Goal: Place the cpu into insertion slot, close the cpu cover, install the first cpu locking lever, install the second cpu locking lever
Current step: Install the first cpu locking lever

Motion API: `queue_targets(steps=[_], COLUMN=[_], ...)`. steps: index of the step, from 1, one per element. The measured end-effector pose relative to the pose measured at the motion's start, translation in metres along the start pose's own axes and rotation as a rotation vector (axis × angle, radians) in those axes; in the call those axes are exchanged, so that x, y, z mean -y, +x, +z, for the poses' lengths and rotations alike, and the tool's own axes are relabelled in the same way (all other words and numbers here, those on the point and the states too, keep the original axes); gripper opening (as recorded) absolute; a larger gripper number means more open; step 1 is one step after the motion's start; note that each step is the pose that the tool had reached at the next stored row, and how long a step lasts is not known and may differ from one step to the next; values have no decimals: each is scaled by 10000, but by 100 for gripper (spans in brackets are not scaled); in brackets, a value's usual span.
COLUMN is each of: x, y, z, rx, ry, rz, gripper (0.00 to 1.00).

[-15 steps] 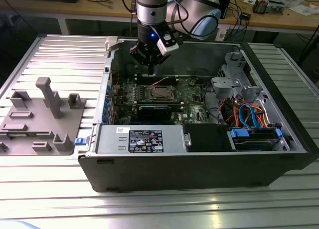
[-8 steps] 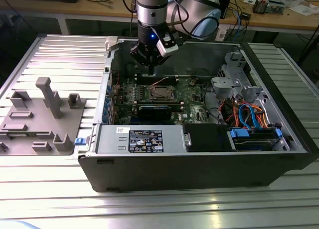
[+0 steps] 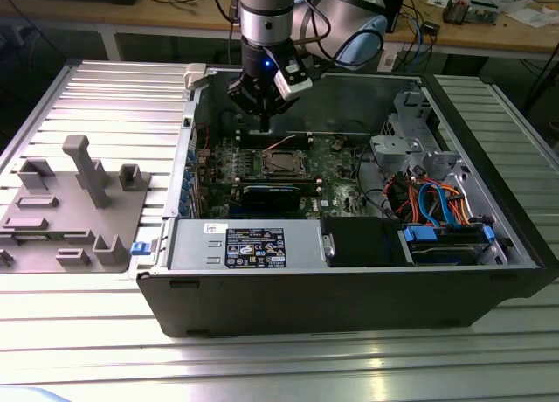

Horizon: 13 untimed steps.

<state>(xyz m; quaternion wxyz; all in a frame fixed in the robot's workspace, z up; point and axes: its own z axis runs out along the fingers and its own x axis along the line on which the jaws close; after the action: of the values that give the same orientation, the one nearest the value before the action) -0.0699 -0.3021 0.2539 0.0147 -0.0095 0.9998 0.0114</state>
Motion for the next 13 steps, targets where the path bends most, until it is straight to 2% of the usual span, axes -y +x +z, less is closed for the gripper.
queue_targets(steps=[8, 10, 13], x=[0, 0, 1], y=[0, -3, -6], z=[0, 9, 28], rx=[0, 5, 6], ry=[1, 7, 6], rz=[39, 239, 245], gripper=[11, 11, 11])
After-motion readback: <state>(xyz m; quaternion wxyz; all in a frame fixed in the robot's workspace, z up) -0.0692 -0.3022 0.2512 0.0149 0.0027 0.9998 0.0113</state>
